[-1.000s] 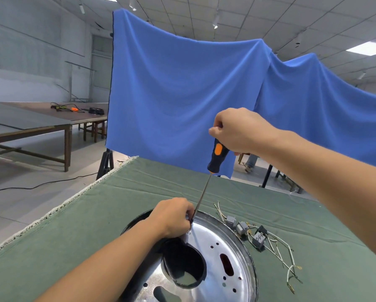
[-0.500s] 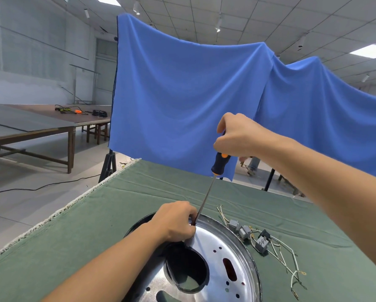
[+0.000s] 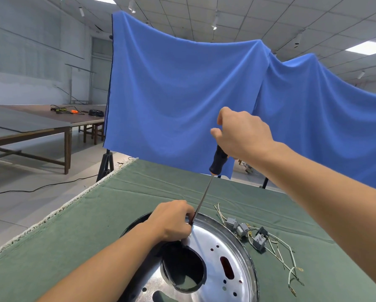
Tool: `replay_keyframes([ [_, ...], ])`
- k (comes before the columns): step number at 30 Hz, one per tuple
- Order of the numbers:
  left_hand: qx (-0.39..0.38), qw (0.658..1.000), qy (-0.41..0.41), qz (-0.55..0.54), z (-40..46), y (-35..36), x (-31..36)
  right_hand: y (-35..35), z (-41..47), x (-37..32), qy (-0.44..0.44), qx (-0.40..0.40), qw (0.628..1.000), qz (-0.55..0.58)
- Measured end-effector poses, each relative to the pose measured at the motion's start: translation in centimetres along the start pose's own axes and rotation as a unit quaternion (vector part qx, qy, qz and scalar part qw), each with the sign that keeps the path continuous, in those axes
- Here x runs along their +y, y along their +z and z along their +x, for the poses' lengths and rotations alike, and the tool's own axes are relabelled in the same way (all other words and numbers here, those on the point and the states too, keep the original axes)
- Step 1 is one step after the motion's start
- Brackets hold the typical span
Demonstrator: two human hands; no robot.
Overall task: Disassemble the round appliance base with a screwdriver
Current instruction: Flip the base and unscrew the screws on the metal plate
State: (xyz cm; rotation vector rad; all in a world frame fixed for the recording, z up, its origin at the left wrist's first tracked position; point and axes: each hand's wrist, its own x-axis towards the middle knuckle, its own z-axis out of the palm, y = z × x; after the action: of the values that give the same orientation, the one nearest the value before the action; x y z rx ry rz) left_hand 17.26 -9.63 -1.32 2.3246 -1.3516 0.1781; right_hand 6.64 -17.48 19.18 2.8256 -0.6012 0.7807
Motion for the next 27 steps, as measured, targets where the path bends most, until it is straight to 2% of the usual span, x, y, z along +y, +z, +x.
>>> replay_keyframes([
  [4,0.012,1.000,-0.001,-0.002,0.1,0.2,-0.1,-0.2,0.1,0.4,0.016,-0.041,0.990,0.132],
  [8,0.013,1.000,-0.011,-0.012,0.3,0.3,-0.1,-0.1,0.0,1.8,0.013,0.027,0.988,0.149],
  [12,0.009,1.000,-0.014,-0.010,0.4,0.4,-0.2,0.8,-0.6,3.4,0.035,0.020,0.977,0.209],
  [13,0.008,1.000,-0.012,-0.009,0.4,0.3,-0.2,0.9,-0.8,3.6,0.050,0.008,0.977,0.209],
  [16,0.004,1.000,-0.015,-0.010,0.3,0.2,-0.1,0.8,-1.0,4.1,0.086,-0.016,0.994,0.063],
  [17,0.002,1.000,-0.018,-0.014,0.2,0.1,-0.1,0.6,-1.0,4.2,0.086,-0.028,0.995,0.047],
  [20,-0.006,0.999,-0.025,-0.023,0.2,0.0,-0.1,-0.5,-0.6,4.0,0.065,-0.098,0.979,0.168],
  [22,-0.006,1.000,-0.023,-0.021,0.2,0.0,-0.1,-1.3,-0.5,3.5,0.046,-0.140,0.967,0.207],
  [24,-0.005,1.000,-0.018,-0.016,0.2,-0.1,-0.1,-1.3,-0.6,3.0,0.039,-0.143,0.975,0.164],
  [27,-0.006,1.000,-0.016,-0.014,0.1,-0.1,-0.1,-1.0,-0.4,2.5,0.032,-0.105,0.987,0.120],
])
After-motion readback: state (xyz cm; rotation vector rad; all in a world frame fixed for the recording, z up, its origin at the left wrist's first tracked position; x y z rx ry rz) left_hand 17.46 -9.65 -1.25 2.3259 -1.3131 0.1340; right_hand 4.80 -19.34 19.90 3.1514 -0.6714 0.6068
